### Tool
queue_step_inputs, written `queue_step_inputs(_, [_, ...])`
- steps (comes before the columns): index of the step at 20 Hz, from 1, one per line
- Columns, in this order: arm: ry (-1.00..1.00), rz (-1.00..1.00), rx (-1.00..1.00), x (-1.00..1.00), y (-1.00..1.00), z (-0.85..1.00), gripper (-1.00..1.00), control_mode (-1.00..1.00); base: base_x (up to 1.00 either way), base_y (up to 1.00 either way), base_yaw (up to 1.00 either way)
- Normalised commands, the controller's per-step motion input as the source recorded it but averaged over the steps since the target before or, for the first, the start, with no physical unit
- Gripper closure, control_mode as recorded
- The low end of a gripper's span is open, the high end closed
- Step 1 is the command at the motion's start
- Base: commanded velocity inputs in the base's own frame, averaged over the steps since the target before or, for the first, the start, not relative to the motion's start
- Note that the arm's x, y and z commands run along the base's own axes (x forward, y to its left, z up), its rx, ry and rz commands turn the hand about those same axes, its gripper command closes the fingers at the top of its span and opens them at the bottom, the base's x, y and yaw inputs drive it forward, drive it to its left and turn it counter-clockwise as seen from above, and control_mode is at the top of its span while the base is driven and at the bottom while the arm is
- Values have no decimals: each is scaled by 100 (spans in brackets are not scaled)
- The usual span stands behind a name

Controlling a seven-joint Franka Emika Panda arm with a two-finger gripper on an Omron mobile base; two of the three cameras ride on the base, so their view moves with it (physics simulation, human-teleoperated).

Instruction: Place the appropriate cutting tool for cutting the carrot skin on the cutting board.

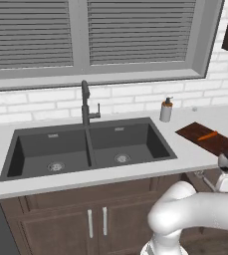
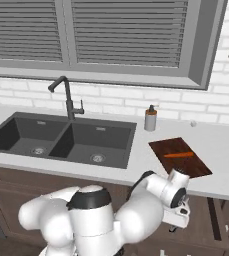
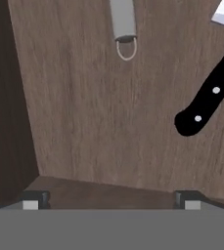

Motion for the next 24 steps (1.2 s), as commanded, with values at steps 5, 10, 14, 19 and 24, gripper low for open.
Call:
queue_step_inputs(5, [5,3,0,-27,3,-26,-100,-100,0,0,0])
queue_step_inputs(10, [13,0,0,-53,2,-9,-100,-100,0,0,0])
queue_step_inputs(14, [18,0,0,-59,1,-1,-100,-100,0,0,0])
queue_step_inputs(19, [16,0,0,-74,0,0,-100,-100,0,0,0])
queue_step_inputs(24, [13,0,0,-89,0,6,-100,-100,0,0,0])
